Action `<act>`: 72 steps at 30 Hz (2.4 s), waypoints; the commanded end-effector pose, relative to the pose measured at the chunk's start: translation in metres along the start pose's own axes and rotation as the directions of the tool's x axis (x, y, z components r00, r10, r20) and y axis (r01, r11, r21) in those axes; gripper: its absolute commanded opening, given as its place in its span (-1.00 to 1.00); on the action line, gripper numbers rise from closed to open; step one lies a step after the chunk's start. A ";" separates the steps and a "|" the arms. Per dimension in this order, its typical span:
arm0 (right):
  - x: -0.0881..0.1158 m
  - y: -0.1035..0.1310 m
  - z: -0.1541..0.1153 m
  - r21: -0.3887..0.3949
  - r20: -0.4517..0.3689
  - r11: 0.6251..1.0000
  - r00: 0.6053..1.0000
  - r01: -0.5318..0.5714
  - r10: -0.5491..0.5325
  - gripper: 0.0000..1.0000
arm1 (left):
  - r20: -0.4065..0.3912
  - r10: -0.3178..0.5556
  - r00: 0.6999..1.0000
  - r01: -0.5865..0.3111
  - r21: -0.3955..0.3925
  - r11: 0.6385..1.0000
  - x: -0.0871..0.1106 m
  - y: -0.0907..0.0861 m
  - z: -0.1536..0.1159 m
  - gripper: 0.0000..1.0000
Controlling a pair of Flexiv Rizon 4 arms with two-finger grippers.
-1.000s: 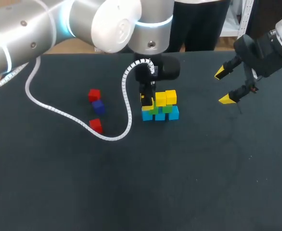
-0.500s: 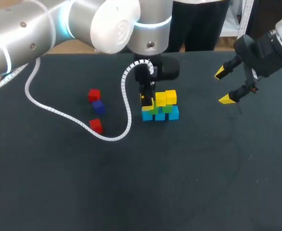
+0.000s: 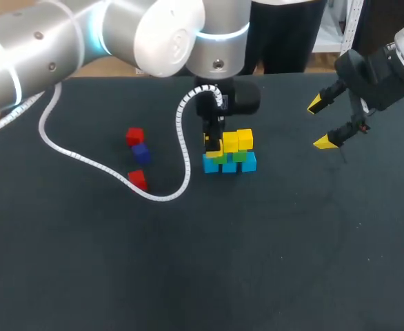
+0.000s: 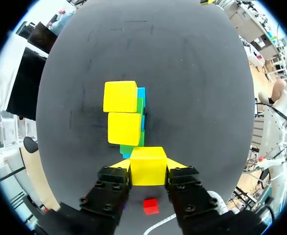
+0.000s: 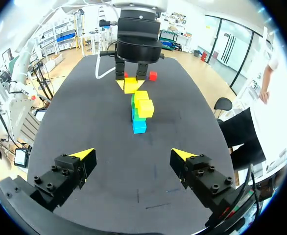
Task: Place the blue cubes, place green cubes on the blue cubes, place the yellow cubes on the green cubes, then place the red cubes on the yellow cubes, and place purple cube on the red cubes.
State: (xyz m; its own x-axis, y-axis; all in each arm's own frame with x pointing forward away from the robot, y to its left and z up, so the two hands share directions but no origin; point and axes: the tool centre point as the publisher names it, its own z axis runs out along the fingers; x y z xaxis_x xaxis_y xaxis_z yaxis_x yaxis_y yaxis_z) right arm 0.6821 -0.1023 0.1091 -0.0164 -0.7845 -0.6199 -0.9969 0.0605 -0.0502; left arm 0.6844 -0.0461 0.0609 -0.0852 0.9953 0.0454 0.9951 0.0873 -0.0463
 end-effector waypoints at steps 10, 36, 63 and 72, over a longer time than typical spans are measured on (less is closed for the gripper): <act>0.000 0.001 0.000 0.002 0.002 1.000 1.000 0.001 -0.001 1.00 | -0.012 0.005 1.000 -0.005 0.014 1.000 -0.004 0.005 0.002 -1.00; 0.000 0.001 0.000 0.002 0.002 1.000 1.000 0.001 -0.001 1.00 | -0.002 0.005 1.000 -0.005 0.001 1.000 -0.001 0.014 0.006 -1.00; 0.000 0.001 0.000 0.002 0.002 1.000 1.000 0.001 -0.001 1.00 | 0.006 0.019 1.000 -0.019 0.007 1.000 -0.004 0.019 0.008 -1.00; 0.000 0.001 0.000 0.002 0.002 1.000 1.000 0.001 -0.001 1.00 | 0.006 0.021 1.000 -0.021 0.009 1.000 -0.005 0.019 0.009 -1.00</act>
State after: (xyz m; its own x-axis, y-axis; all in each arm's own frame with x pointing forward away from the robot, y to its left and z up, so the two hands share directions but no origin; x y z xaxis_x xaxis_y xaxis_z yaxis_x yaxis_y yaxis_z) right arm 0.6821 -0.1023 0.1091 -0.0164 -0.7845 -0.6200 -0.9969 0.0605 -0.0502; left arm 0.6989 -0.0474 0.0508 -0.0681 0.9972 0.0325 0.9965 0.0695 -0.0468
